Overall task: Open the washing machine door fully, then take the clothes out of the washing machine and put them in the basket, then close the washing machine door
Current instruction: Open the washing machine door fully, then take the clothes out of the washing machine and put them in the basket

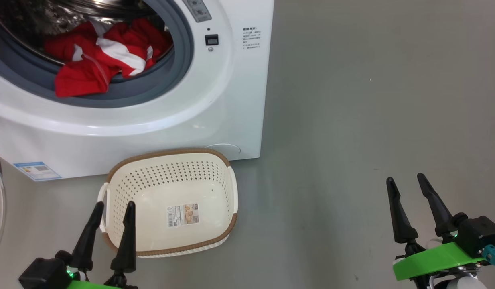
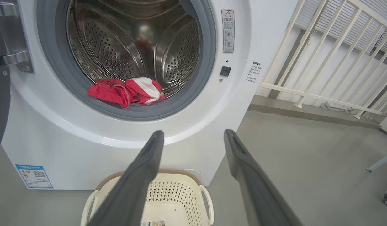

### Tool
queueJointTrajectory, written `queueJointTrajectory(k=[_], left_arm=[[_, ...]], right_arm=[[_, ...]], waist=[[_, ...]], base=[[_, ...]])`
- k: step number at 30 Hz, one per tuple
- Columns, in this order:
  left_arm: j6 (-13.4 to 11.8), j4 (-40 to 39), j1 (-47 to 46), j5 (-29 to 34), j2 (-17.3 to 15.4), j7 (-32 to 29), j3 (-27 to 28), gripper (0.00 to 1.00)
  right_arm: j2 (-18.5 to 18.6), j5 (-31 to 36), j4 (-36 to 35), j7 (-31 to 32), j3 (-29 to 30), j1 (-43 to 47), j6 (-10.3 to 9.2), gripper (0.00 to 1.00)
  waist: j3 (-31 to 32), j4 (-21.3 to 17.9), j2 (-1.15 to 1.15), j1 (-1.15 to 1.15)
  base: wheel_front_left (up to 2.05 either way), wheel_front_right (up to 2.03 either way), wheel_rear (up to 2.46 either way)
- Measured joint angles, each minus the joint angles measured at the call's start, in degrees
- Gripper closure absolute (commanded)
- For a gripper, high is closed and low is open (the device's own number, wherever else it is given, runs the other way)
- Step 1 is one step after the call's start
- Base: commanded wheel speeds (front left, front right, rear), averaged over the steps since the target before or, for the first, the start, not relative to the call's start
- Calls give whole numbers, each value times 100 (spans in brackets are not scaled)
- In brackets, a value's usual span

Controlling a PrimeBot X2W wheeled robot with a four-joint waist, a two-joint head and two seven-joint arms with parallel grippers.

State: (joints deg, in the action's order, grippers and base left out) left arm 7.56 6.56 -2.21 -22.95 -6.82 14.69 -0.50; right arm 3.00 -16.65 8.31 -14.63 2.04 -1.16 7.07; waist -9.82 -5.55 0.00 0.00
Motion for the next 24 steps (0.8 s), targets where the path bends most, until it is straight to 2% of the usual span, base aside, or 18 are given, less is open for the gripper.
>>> queueJointTrajectory(k=[24], left_arm=[[0, -107, -4, 16, -76, 0, 46, 0]], right_arm=[[-30, 0, -38, 0, 90, -1, 0, 0]], waist=[[-59, 24, 0, 0]], base=[[0, 0, 0]])
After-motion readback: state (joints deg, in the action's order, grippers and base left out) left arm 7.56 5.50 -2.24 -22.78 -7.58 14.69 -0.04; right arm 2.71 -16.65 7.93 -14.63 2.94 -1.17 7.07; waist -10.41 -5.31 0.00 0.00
